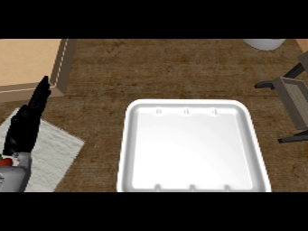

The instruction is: Pick the can from the tray and place it in the tiered basket

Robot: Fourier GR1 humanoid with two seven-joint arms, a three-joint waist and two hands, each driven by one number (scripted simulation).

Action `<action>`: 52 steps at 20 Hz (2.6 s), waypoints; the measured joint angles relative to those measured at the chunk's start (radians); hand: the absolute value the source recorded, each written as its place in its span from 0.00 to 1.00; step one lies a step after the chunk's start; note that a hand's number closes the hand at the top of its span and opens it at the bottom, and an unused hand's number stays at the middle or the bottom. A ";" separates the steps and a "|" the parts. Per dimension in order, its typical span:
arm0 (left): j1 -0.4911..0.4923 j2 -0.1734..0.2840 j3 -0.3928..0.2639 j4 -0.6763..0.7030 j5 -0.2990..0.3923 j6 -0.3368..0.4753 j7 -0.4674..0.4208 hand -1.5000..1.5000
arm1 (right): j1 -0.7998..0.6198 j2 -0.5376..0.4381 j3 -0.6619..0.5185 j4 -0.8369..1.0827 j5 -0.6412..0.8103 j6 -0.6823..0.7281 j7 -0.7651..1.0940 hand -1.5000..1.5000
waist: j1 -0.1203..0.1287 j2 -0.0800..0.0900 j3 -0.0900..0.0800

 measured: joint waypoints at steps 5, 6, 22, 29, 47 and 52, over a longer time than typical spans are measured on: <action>-0.005 -0.005 0.014 0.026 -0.003 -0.015 -0.016 0.50 | -0.055 -0.037 0.045 0.018 0.062 0.024 -0.021 1.00 | -0.001 -0.001 -0.002; -0.010 -0.010 0.016 0.033 -0.011 -0.013 -0.018 0.50 | -0.066 -0.035 0.047 0.023 0.066 0.024 -0.018 1.00 | -0.001 -0.001 -0.002; -0.026 -0.026 0.030 0.038 -0.034 -0.042 -0.028 0.50 | -0.187 -0.070 0.029 -0.338 0.104 0.125 0.060 1.00 | 0.023 0.008 -0.004; -0.028 -0.023 0.031 0.036 -0.033 -0.048 -0.024 0.50 | -0.319 -0.063 -0.067 -0.506 0.187 0.182 0.071 1.00 | 0.029 0.006 -0.005; -0.031 -0.029 0.035 0.048 -0.034 -0.049 -0.029 0.50 | -0.939 0.171 -0.568 -0.579 0.229 0.469 0.131 1.00 | 0.023 0.003 -0.006; -0.033 -0.026 0.041 0.050 -0.032 -0.050 -0.029 0.50 | -1.080 0.214 -0.723 -0.544 0.172 0.595 0.080 1.00 | 0.019 0.003 -0.004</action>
